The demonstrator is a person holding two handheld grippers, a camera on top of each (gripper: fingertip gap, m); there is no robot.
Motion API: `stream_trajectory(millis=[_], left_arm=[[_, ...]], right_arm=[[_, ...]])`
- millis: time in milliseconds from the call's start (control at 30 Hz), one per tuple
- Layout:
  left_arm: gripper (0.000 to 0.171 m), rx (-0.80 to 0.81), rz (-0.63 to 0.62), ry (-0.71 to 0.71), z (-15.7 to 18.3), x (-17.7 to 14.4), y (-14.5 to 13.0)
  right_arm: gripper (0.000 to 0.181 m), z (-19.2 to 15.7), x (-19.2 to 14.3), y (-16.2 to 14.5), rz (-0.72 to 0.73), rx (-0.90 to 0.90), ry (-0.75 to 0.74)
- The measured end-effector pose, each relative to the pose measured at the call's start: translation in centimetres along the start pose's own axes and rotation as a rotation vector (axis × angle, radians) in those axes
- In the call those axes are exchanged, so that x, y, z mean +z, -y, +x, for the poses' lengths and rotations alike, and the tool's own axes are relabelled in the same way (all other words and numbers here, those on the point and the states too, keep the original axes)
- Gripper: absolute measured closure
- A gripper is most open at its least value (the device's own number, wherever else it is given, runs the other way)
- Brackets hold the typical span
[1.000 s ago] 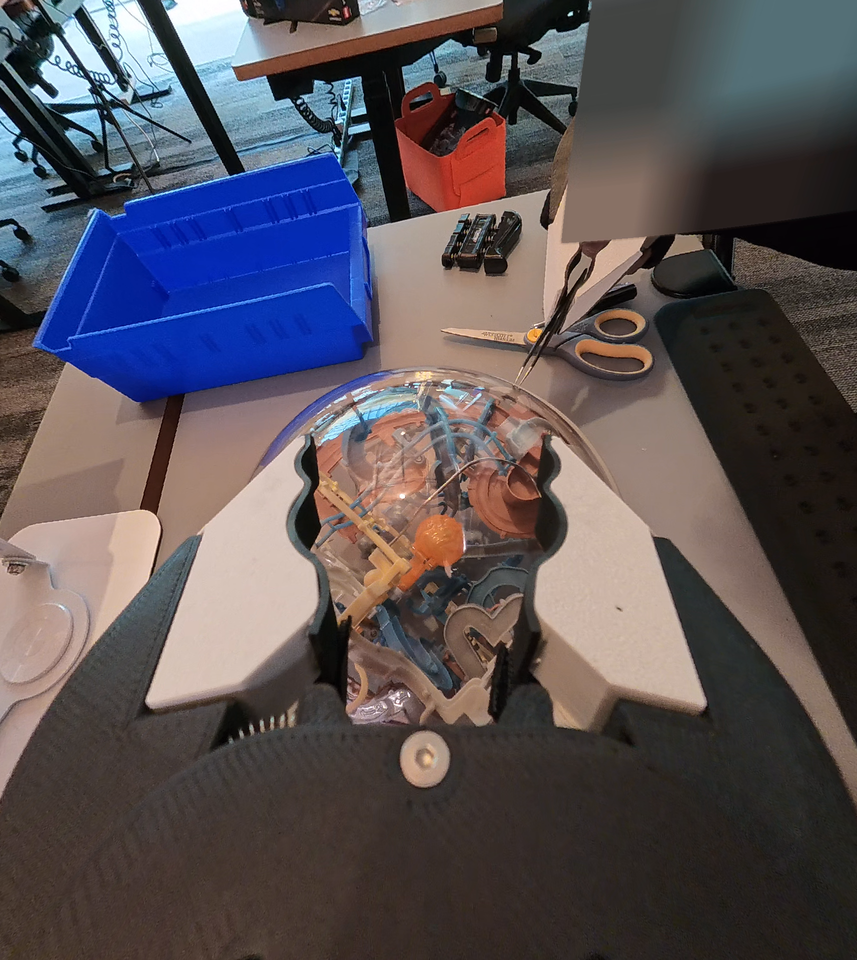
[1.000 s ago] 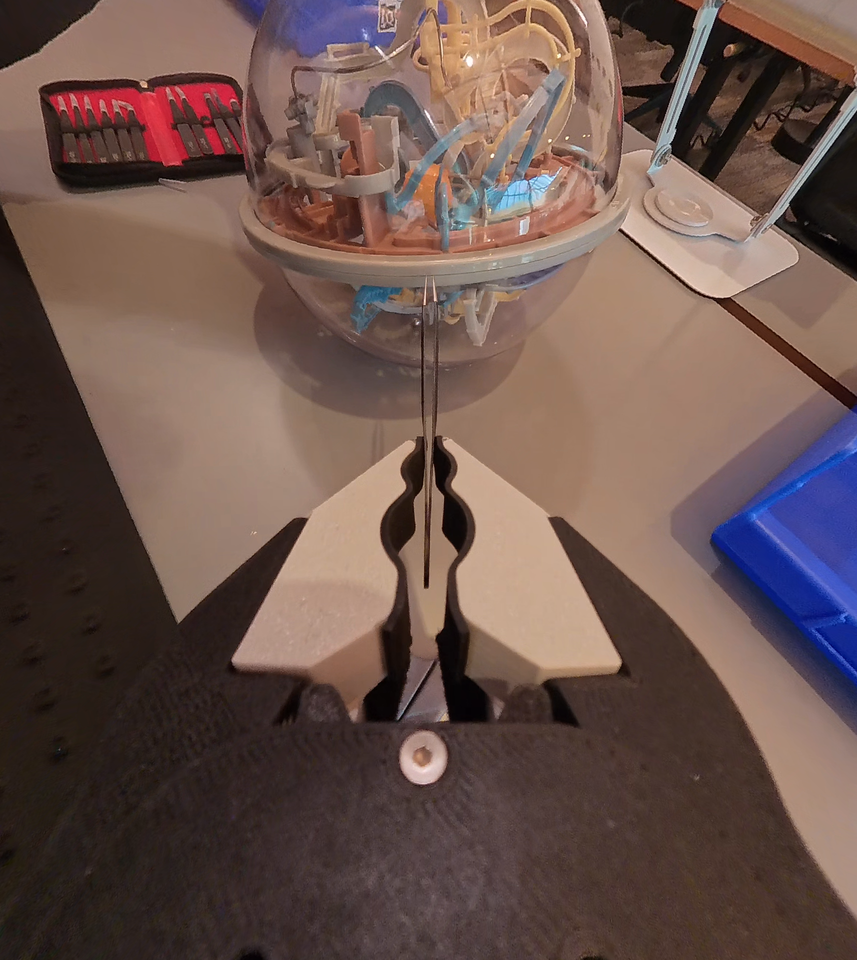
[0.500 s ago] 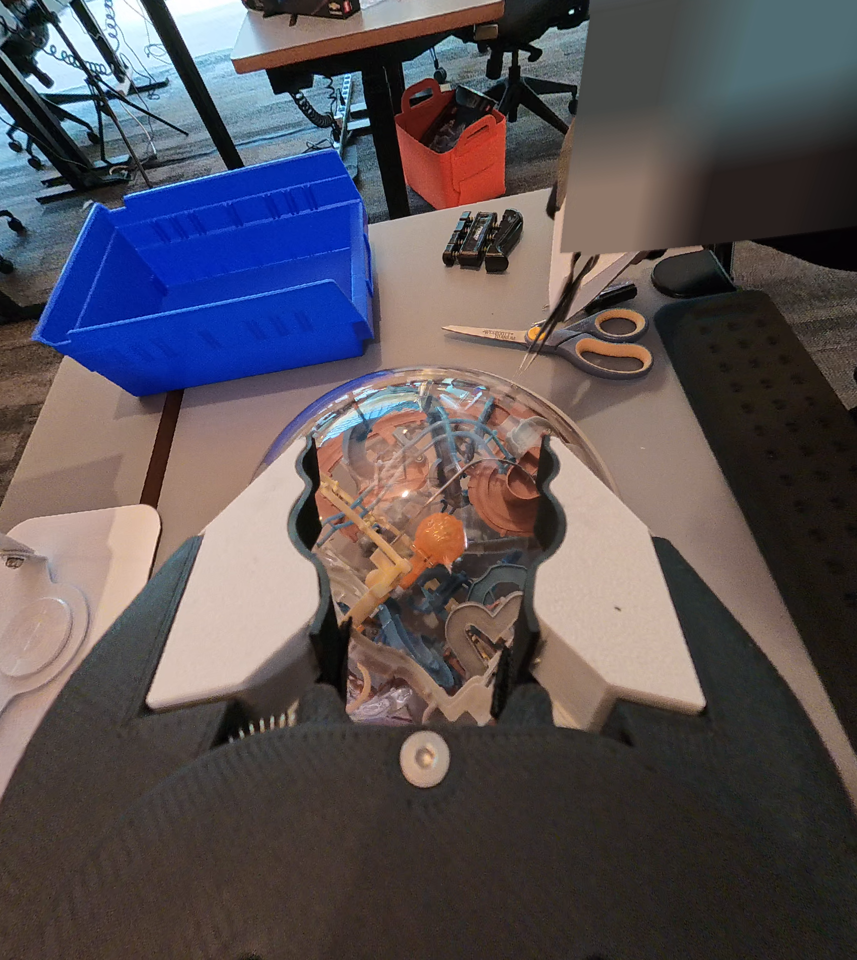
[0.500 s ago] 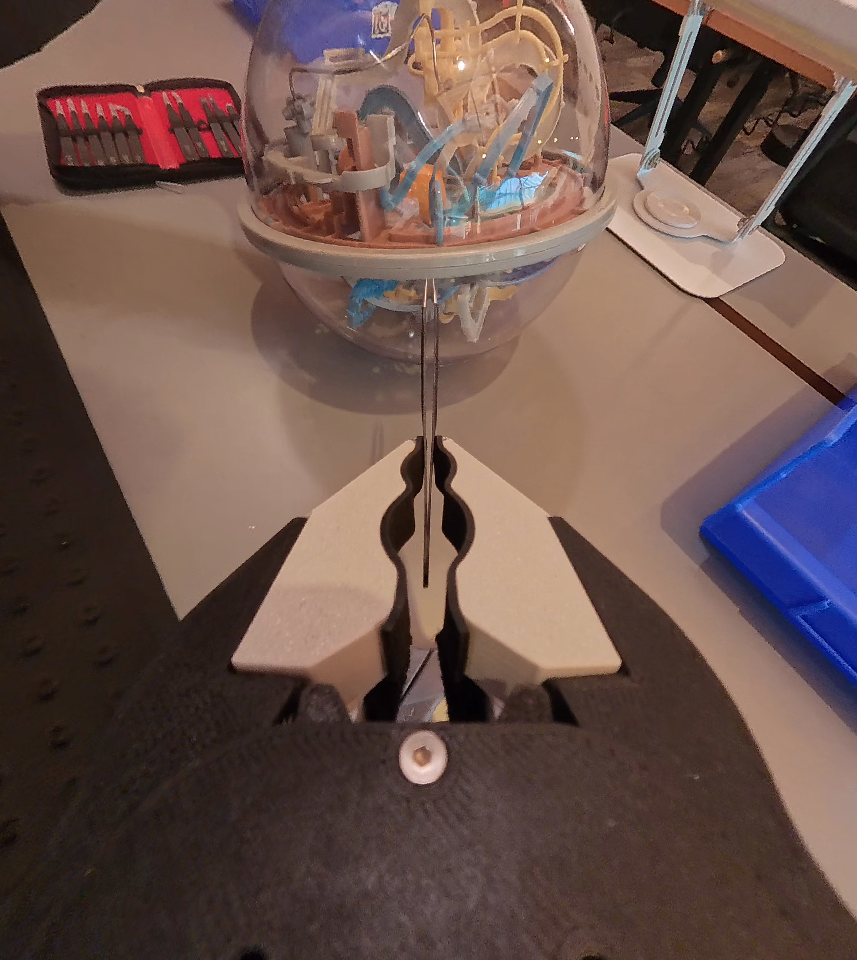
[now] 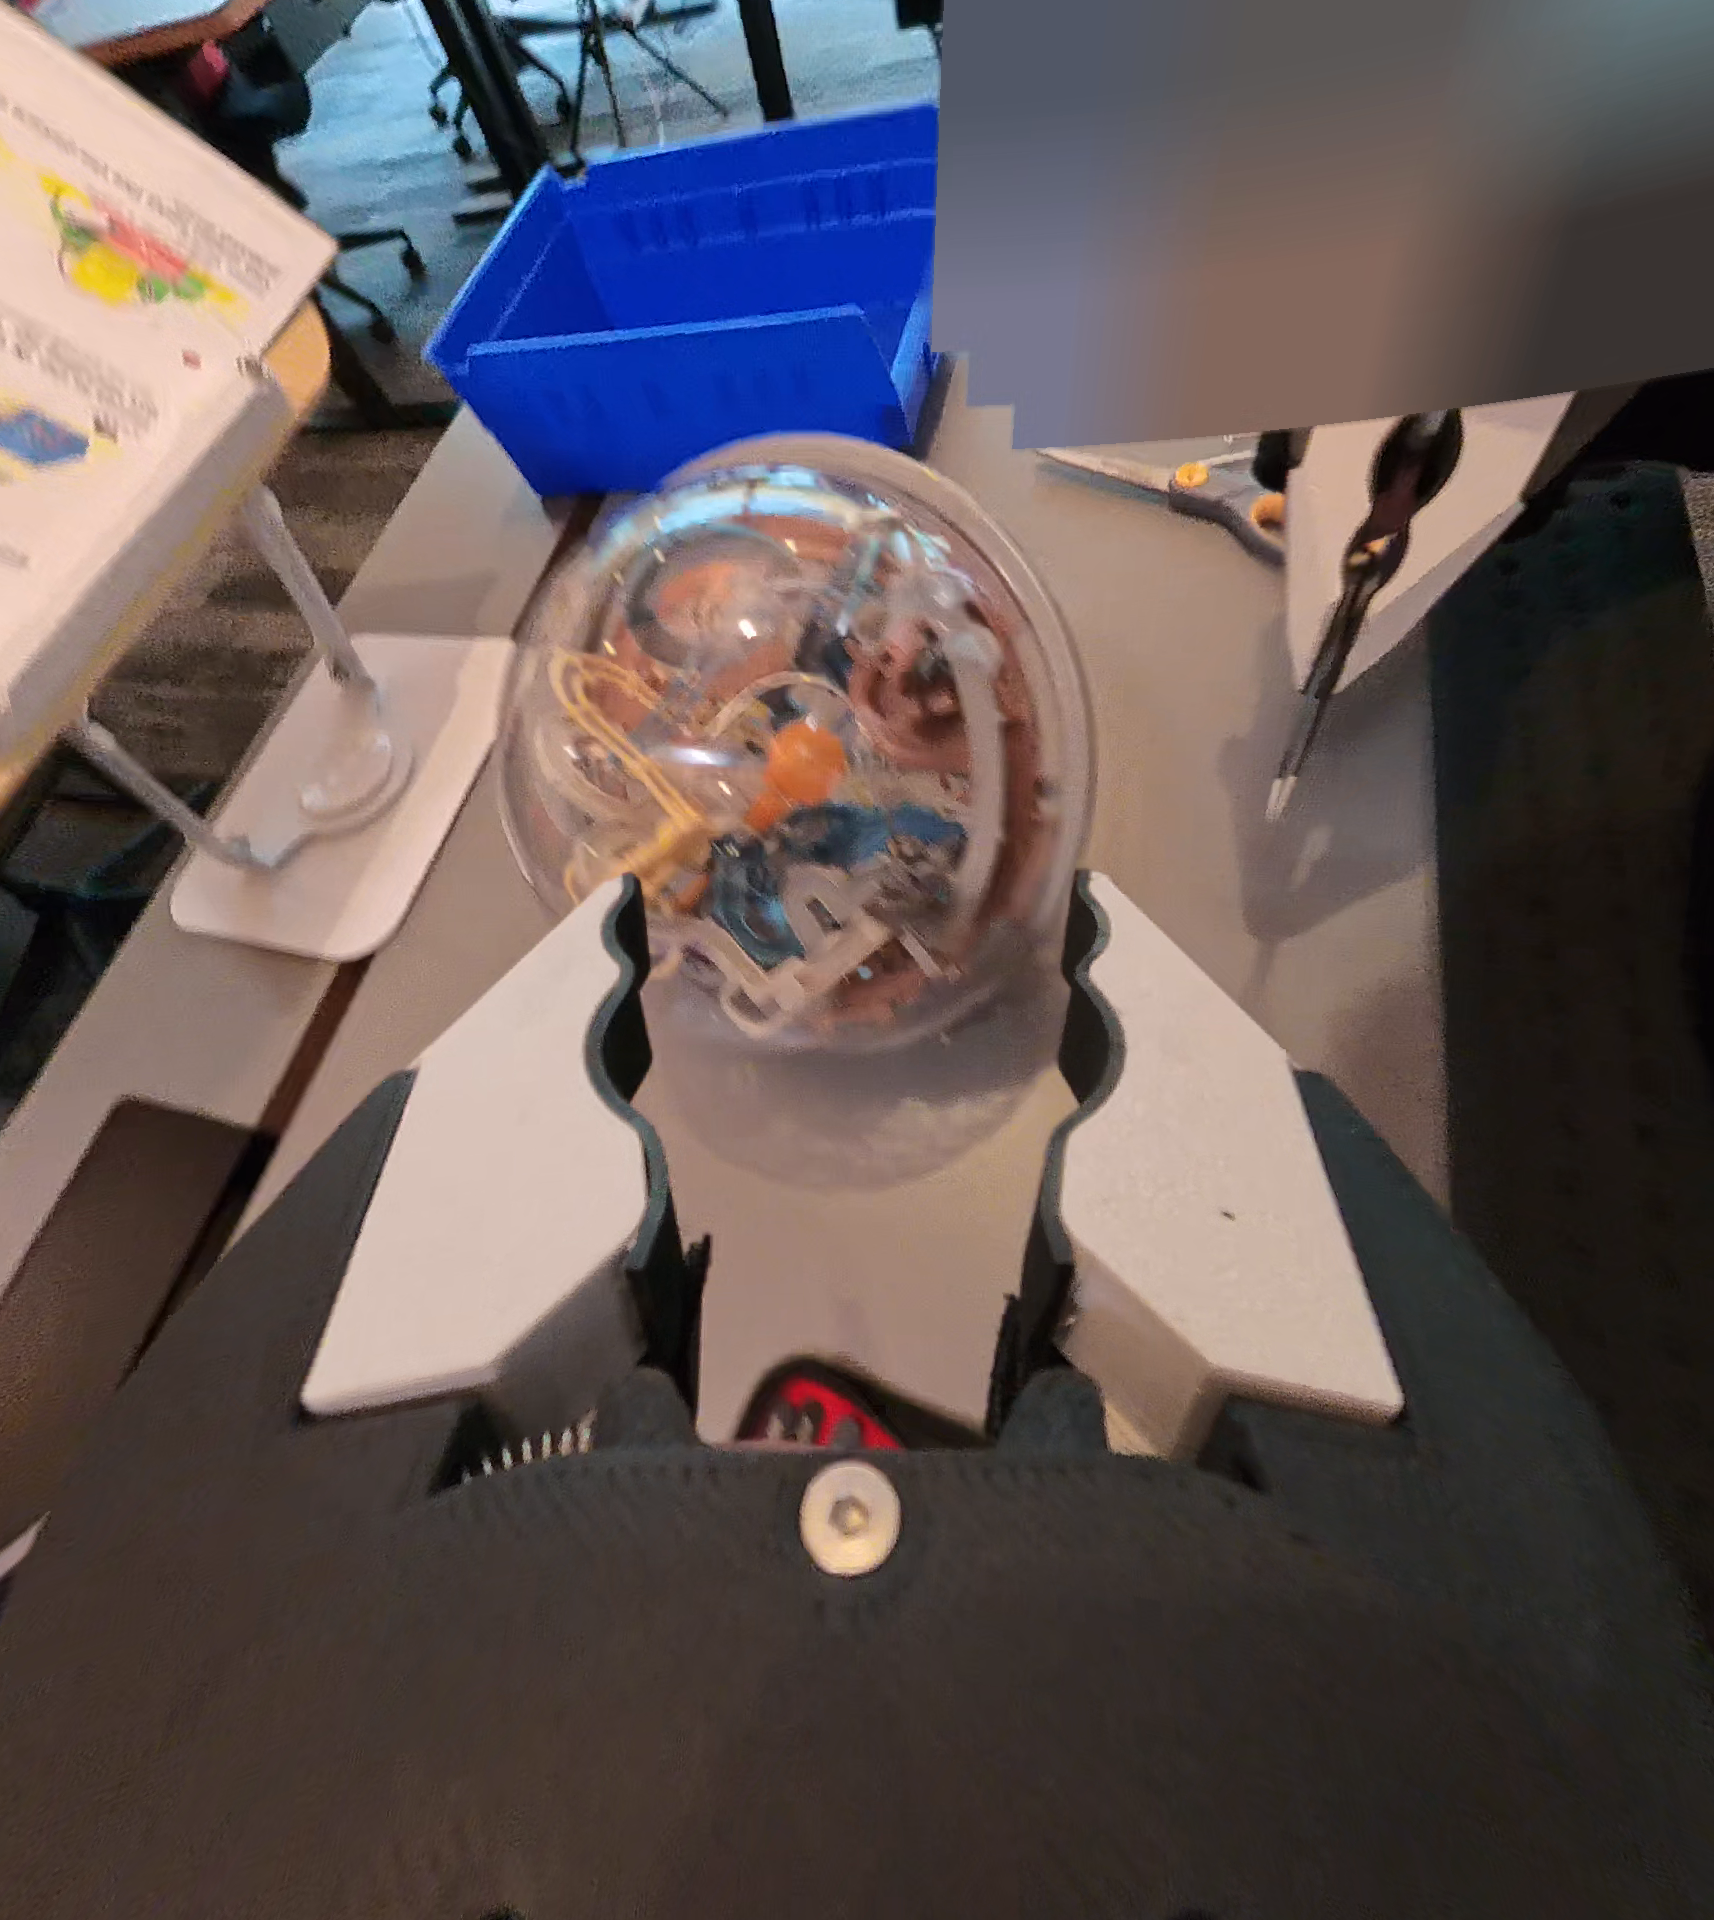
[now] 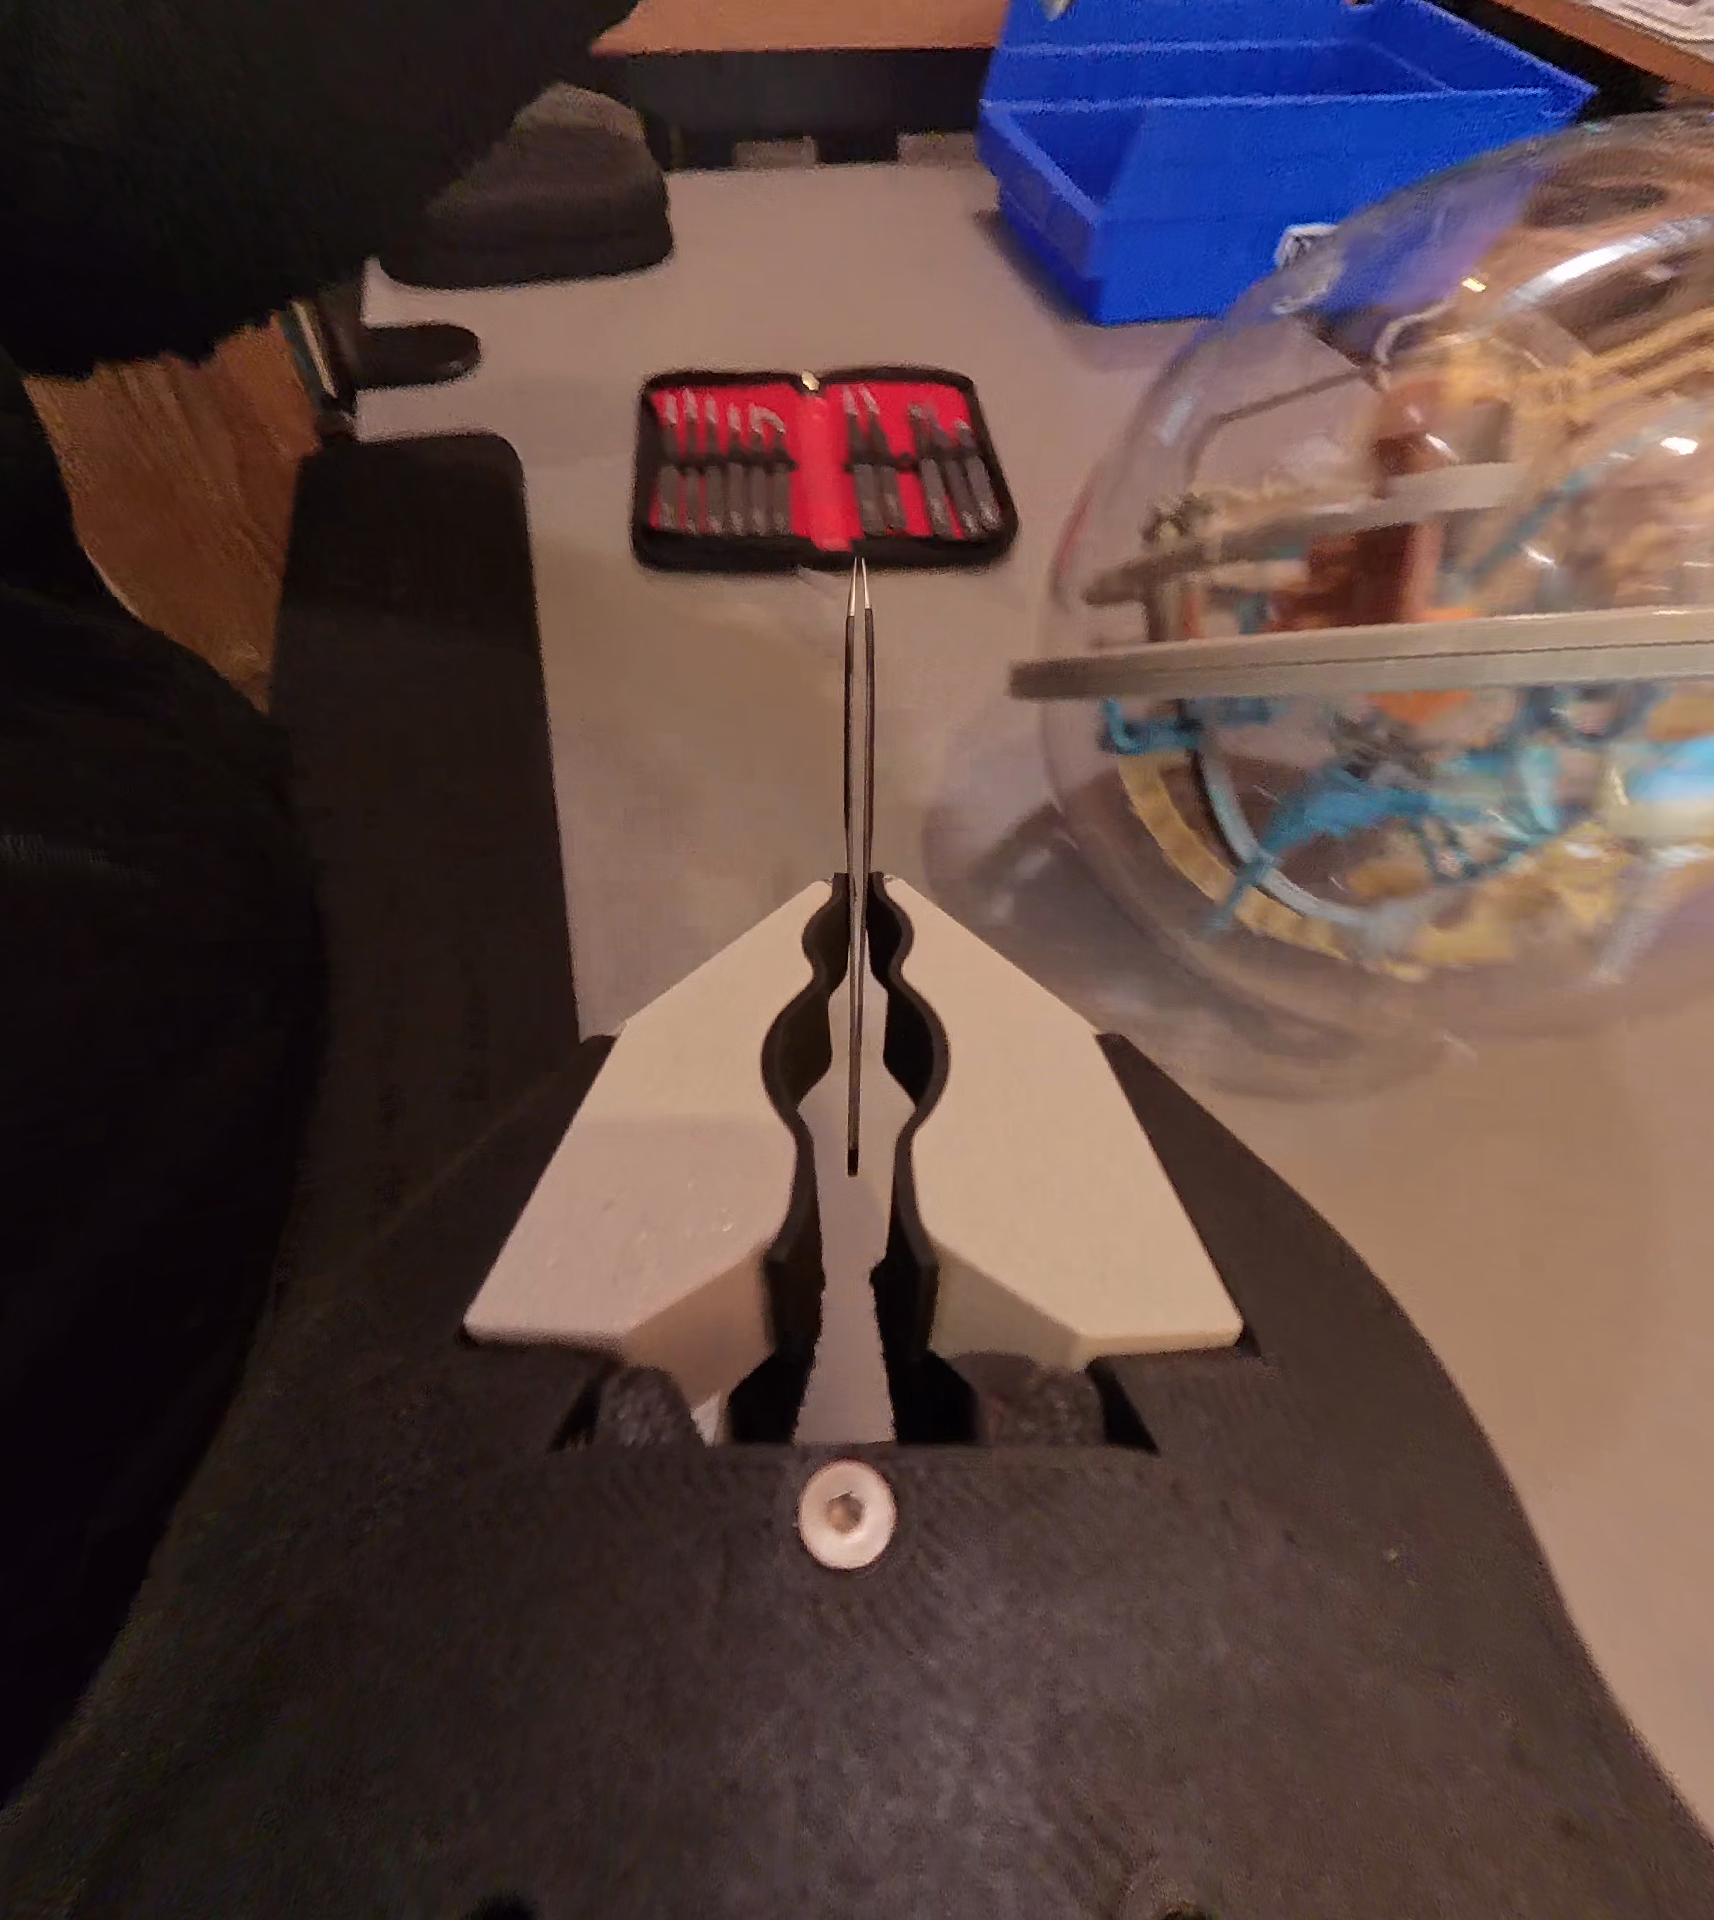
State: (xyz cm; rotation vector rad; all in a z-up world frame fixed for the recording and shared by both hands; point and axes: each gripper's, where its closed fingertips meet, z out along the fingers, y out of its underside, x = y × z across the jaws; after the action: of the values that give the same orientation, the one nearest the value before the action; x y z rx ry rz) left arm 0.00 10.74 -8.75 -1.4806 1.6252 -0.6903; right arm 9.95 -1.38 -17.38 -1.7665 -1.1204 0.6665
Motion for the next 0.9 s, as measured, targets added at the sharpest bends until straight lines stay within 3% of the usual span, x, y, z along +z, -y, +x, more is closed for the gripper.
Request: stream_trajectory(millis=[167,333,700,900], left_arm=[[0.105,-0.095,0.016,0.027,4.6,-4.2,-5.1],[0.113,-0.135,0.045,-0.044,9.1,-4.8,-8.0],[0.163,-0.223,0.089,-0.069,10.8,-5.3,-11.4],[0.170,-0.403,0.160,-0.092,11.7,-6.6,-12.8]], right_arm=[[0.181,-1.9,6.8,2.4,-0.025,0.048,0.123],[0.181,-3.7,11.9,4.0,-0.034,0.114,0.264],[0.181,-6.5,15.3,6.1,-0.046,0.128,0.417],[0.180,-7.0,17.2,6.7,-0.049,0.092,0.397]])
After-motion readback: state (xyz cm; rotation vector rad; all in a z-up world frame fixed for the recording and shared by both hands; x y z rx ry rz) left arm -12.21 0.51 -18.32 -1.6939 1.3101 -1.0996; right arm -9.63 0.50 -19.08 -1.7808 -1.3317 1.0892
